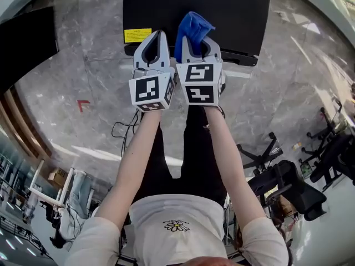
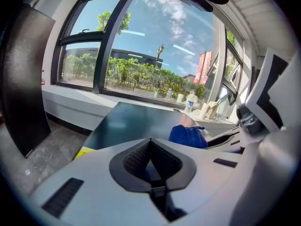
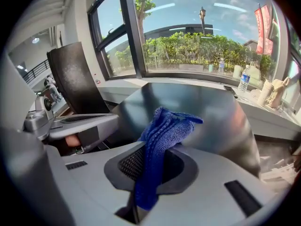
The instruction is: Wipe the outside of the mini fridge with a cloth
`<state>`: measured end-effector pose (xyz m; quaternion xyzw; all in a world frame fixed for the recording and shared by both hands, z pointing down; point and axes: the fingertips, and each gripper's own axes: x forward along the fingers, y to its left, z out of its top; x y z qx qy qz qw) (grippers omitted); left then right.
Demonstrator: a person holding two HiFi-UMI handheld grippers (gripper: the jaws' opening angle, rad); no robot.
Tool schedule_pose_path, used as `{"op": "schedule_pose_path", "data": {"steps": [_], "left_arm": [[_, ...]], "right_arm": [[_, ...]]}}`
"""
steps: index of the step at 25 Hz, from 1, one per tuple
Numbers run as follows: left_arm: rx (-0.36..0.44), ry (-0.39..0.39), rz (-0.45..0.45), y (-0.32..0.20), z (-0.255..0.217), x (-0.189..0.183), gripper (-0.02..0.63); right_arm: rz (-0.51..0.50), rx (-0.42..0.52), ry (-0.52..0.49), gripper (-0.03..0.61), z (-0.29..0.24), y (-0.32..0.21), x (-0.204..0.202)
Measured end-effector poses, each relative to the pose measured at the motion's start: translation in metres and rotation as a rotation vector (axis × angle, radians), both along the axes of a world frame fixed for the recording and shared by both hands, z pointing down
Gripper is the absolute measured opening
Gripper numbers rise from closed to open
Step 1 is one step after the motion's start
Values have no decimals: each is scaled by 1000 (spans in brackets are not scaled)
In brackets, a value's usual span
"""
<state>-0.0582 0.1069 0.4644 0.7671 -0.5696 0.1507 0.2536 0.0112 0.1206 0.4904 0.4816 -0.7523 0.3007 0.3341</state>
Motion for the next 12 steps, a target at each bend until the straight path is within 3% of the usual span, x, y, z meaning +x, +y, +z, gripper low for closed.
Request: {"op": "schedule_pose_path", "data": {"steps": [12], "left_arm": [[0,29,121,2,3,137,5]], "right_arm": [[119,-1,27,71,3,17,138]]}}
